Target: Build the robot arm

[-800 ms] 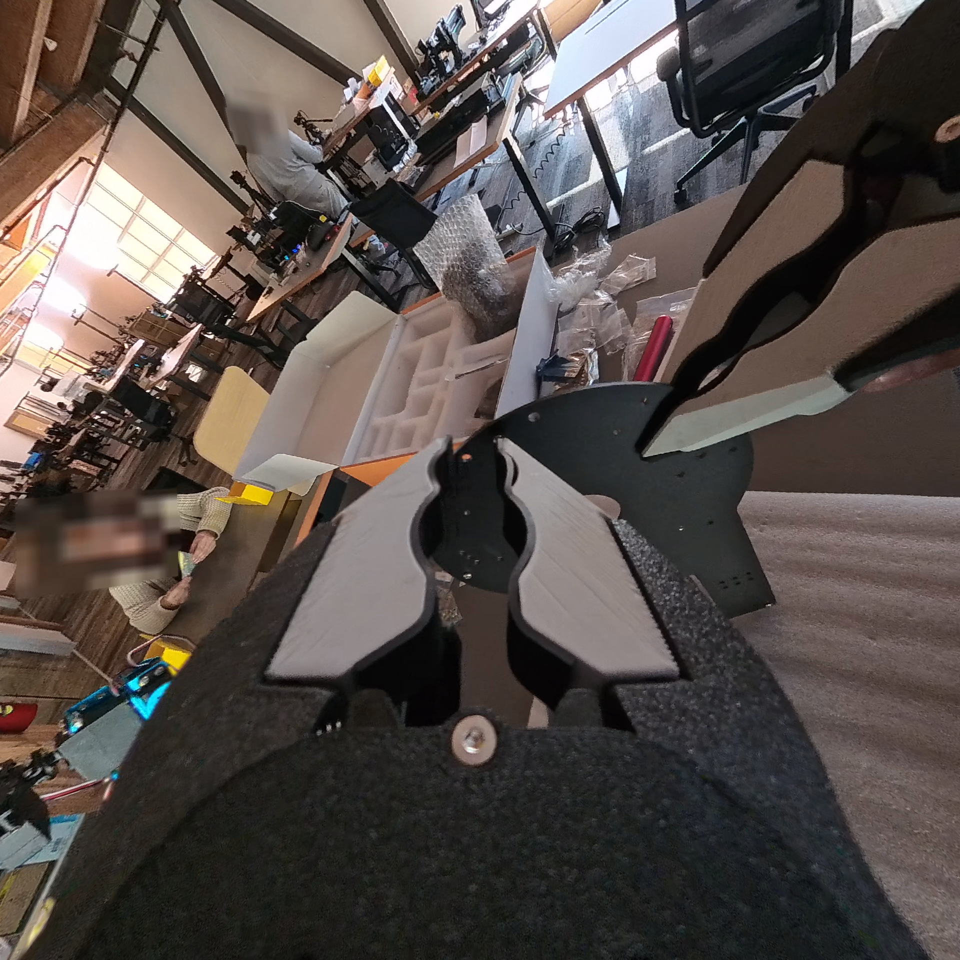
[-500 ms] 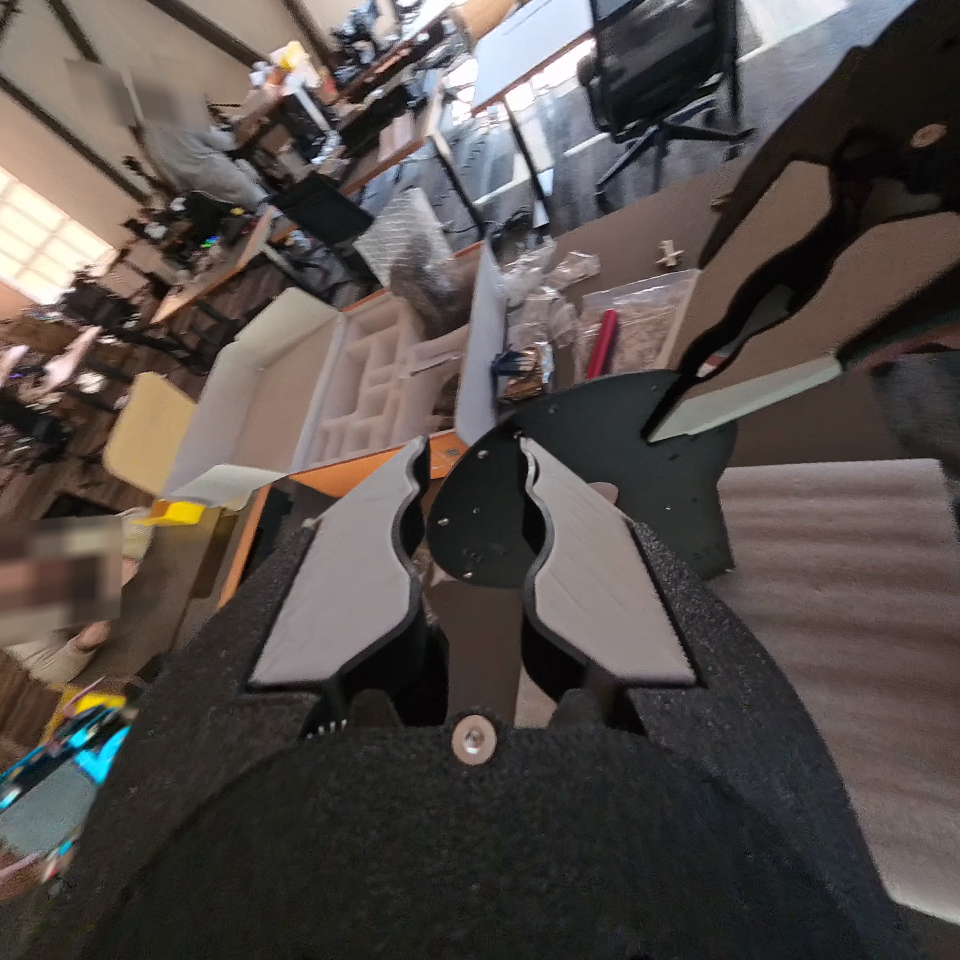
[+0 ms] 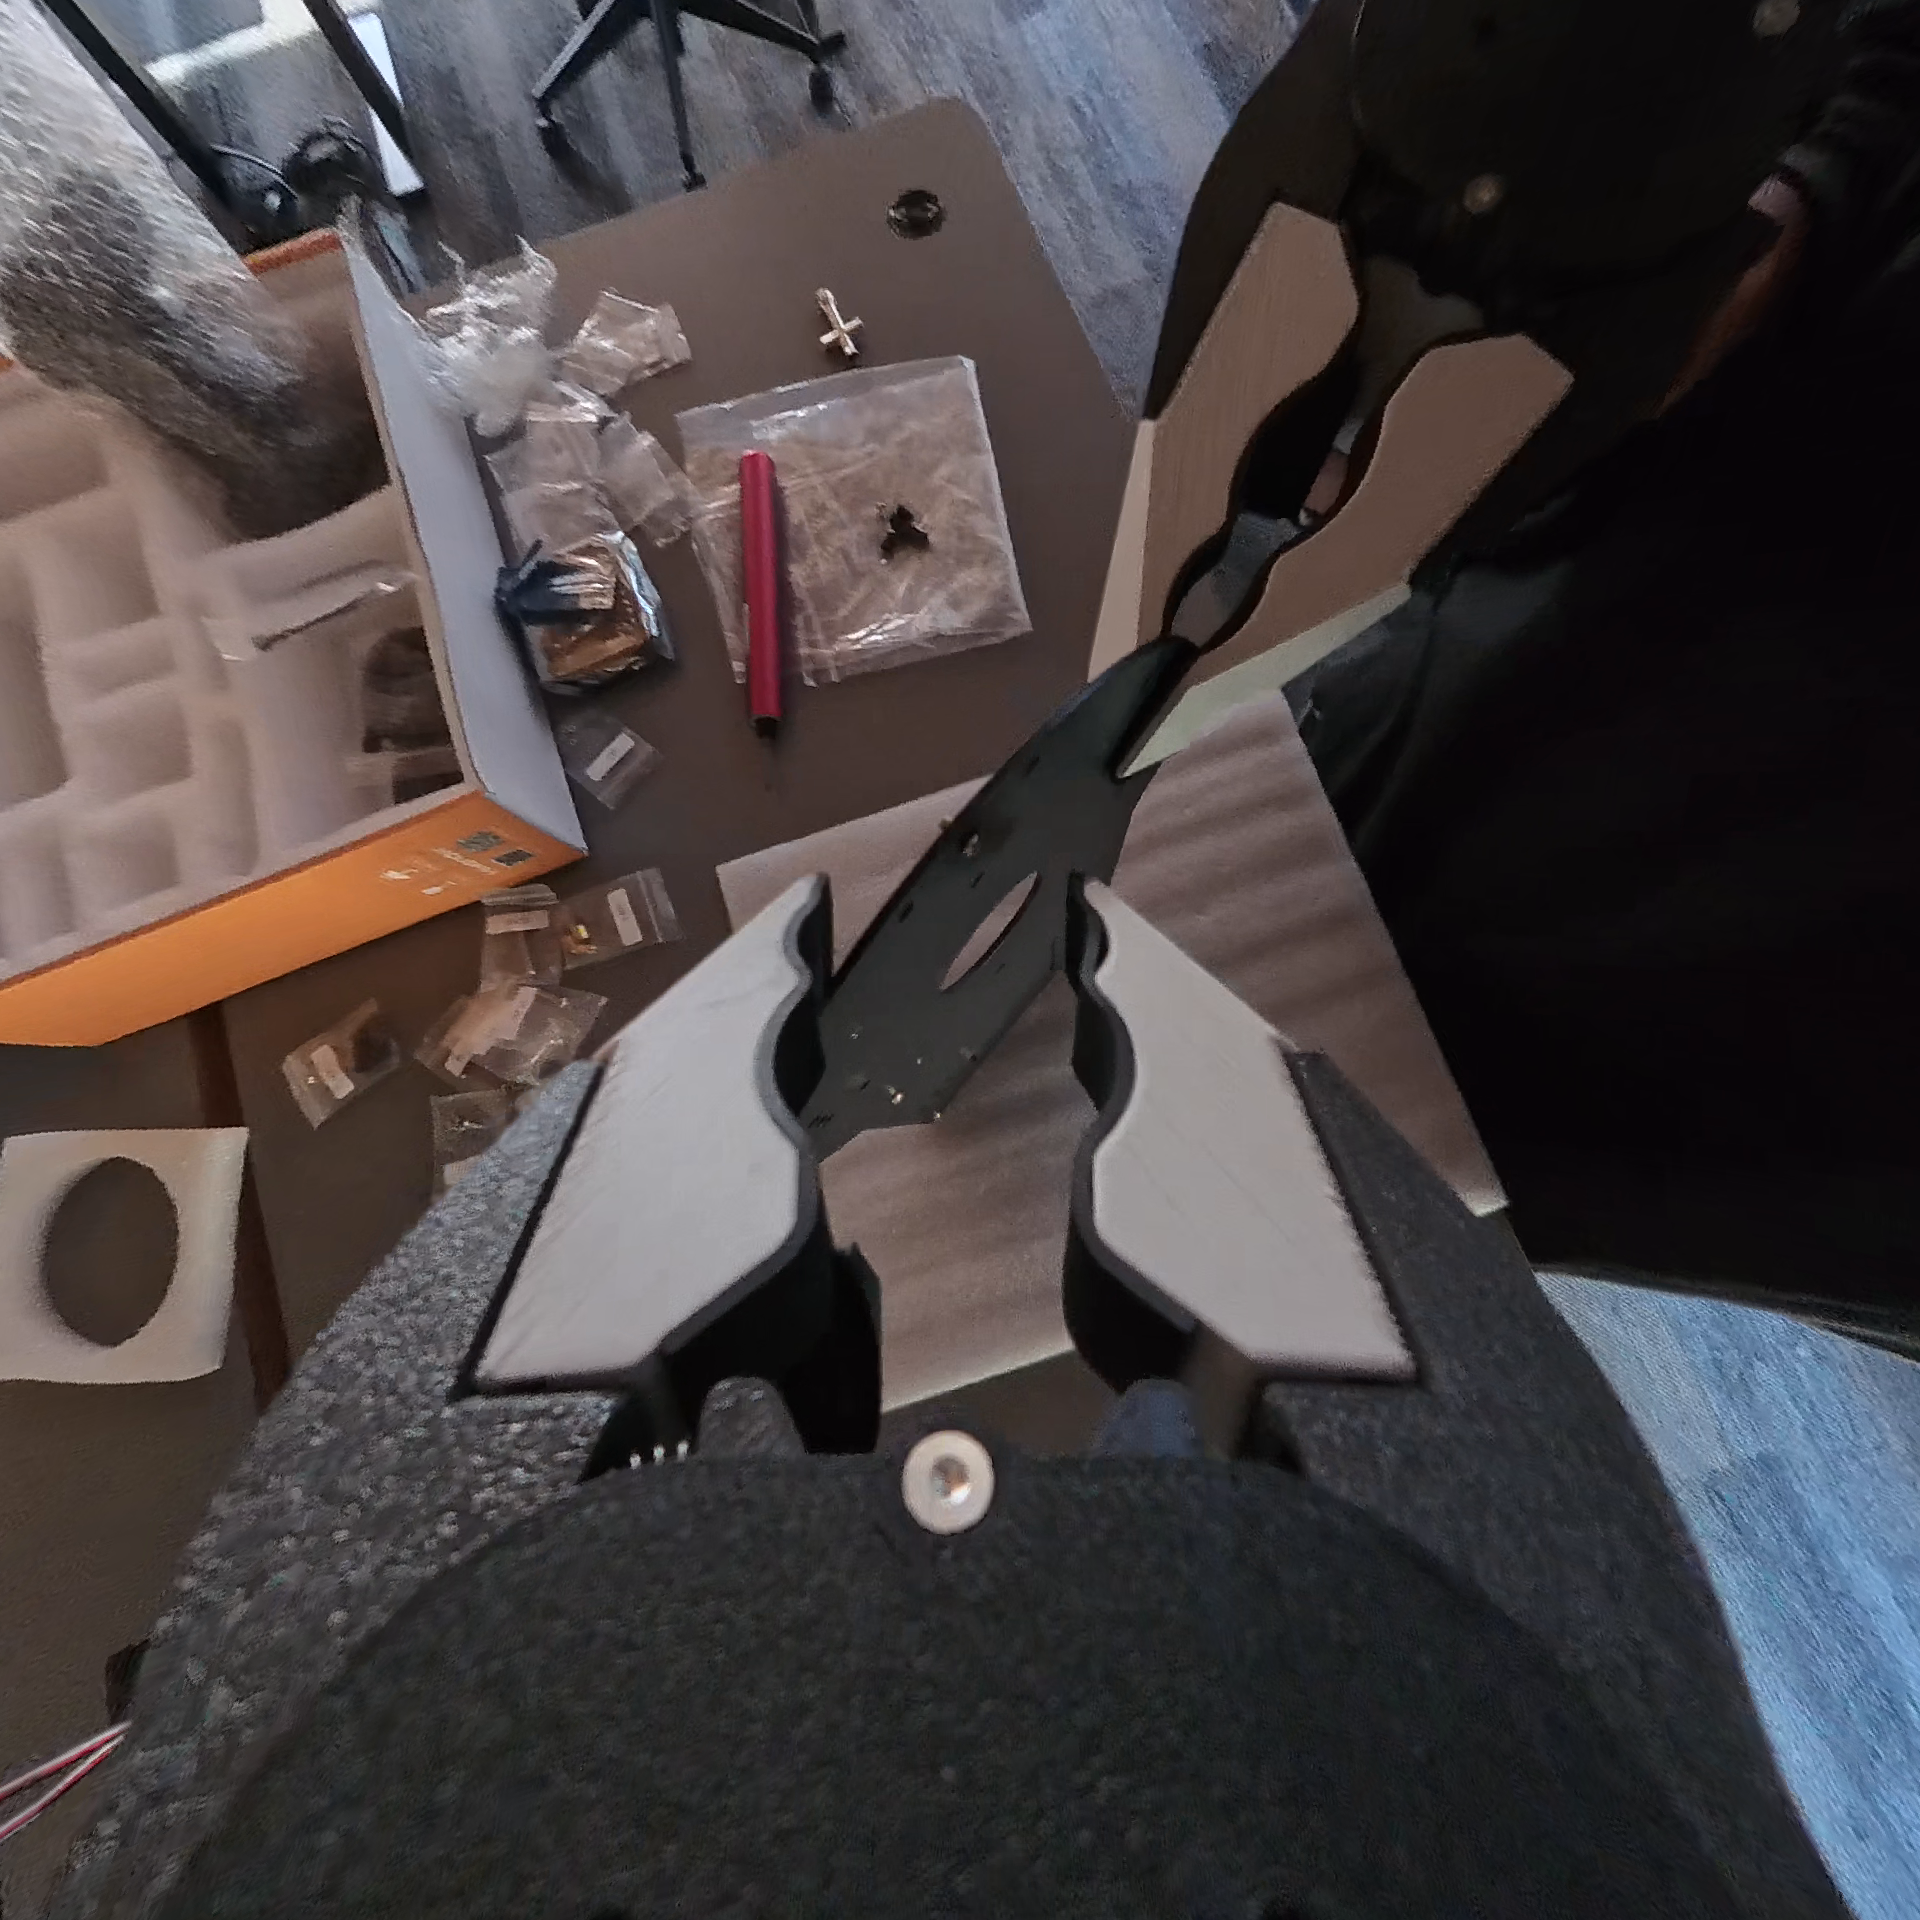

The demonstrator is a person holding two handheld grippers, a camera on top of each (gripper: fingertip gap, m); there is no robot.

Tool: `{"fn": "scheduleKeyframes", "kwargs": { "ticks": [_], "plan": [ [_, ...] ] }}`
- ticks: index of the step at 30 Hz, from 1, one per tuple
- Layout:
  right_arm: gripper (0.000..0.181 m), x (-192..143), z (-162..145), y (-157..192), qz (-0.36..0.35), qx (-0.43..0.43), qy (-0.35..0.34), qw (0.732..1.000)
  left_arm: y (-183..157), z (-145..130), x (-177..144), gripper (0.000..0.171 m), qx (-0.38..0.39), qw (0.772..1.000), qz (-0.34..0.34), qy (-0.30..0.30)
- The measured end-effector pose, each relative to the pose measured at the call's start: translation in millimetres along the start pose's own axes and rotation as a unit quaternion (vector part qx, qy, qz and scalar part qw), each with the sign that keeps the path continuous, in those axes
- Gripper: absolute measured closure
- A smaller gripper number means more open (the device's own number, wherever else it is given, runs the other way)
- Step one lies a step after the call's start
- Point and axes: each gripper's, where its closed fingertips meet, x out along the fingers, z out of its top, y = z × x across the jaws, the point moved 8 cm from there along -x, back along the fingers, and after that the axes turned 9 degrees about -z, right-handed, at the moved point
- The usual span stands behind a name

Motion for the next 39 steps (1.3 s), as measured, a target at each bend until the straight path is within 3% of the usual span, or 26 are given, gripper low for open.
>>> {"fn": "scheduleKeyframes", "kwargs": {
  "ticks": [10,16,22,28,30,34,36,39],
  "plan": [
    [0.179,-0.5,-0.3,3.8,0.007,-0.001,-0.006,1.000,10.6,7.9,-6.0,0.153,-0.039,0.995,-0.079,0.036],
    [0.179,-1.2,-0.5,4.8,0.017,-0.007,-0.008,1.000,11.6,9.8,-6.5,0.155,-0.056,0.990,-0.111,0.064],
    [0.178,-2.6,-2.0,1.8,0.038,0.011,-0.023,0.999,8.7,11.5,-5.3,0.156,-0.039,0.992,-0.102,0.068],
    [0.146,-26.1,-7.6,-36.1,0.108,0.054,-0.071,0.990,6.7,12.8,-4.2,0.158,-0.035,0.993,-0.084,0.074],
    [0.161,-38.0,-28.1,-80.9,0.104,0.054,-0.058,0.991,5.2,12.4,-4.6,0.158,-0.038,0.993,-0.081,0.074],
    [0.159,-46.9,-97.7,-180.2,0.096,0.082,0.048,0.991,-0.3,9.9,-6.2,0.158,-0.034,0.994,-0.076,0.070],
    [0.166,-43.6,-135.8,-207.2,0.107,0.083,0.076,0.988,-2.6,9.1,-7.2,0.158,-0.031,0.994,-0.074,0.075],
    [0.158,-30.8,-188.3,-214.2,0.156,0.059,0.177,0.970,-3.3,10.2,-7.1,0.159,-0.028,0.993,-0.078,0.088]
  ]
}}
